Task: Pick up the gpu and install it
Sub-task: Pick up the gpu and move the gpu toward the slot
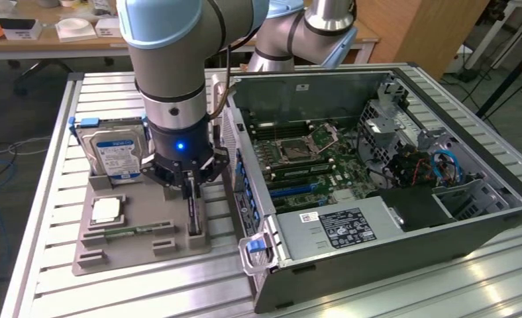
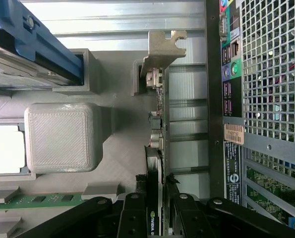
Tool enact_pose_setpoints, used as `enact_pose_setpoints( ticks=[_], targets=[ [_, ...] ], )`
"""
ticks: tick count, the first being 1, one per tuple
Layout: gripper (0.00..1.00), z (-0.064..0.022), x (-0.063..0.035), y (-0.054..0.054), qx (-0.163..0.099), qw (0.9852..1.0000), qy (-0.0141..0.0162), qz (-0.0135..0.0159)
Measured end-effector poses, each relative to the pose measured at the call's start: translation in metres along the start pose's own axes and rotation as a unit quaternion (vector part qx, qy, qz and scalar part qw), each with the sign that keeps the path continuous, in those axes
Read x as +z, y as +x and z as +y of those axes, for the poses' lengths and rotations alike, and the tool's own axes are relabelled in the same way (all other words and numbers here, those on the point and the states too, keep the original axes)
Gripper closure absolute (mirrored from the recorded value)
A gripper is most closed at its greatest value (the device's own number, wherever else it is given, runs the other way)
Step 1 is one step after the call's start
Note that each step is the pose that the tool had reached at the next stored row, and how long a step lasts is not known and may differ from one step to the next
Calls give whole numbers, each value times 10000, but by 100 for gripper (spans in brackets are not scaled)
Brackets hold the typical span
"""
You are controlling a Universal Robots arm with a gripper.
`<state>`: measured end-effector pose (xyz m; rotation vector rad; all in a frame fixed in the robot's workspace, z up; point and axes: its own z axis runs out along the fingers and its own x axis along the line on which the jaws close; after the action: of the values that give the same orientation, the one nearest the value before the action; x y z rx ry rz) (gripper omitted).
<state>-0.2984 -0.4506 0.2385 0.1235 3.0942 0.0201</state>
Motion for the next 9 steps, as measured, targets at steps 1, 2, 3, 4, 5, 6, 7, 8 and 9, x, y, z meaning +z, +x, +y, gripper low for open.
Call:
enact_pose_setpoints(
  ticks=[1,2,3,4,5,6,7,8,9],
  targets=[
    [74,0,0,0,0,10000,0,0],
    [74,0,0,0,0,10000,0,0],
    [74,0,0,0,0,10000,0,0],
    [74,0,0,0,0,10000,0,0],
    [74,0,0,0,0,10000,0,0],
    [74,0,0,0,0,10000,0,0],
    [74,0,0,0,0,10000,0,0],
    [74,0,0,0,0,10000,0,0],
    [74,0,0,0,0,10000,0,0]
  ],
)
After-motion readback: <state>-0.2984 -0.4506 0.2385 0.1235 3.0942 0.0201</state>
